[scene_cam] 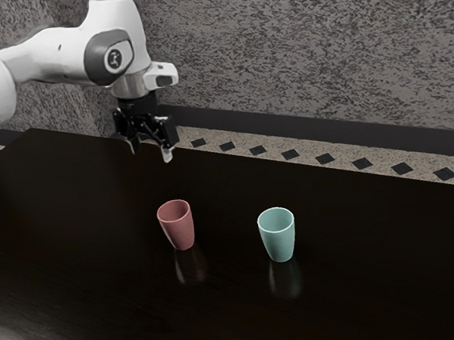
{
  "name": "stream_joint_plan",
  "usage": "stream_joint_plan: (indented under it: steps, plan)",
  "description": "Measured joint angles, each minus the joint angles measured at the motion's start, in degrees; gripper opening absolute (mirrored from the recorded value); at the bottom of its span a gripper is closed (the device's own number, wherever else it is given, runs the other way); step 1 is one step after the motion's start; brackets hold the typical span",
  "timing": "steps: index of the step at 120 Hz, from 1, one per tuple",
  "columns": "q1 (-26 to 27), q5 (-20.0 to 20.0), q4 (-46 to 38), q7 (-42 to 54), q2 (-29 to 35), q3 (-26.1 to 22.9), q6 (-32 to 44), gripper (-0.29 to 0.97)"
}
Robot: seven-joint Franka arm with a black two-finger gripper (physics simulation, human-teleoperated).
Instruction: Place the left cup onto the right cup
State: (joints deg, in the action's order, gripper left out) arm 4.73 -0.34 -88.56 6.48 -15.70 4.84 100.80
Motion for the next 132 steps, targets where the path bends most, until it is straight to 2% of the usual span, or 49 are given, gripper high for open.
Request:
stream_joint_plan:
  steps: [132]
  plan:
    - [3.40,-1.05,-8.89,-6.65,-0.26,-0.10,7.30,0.66]
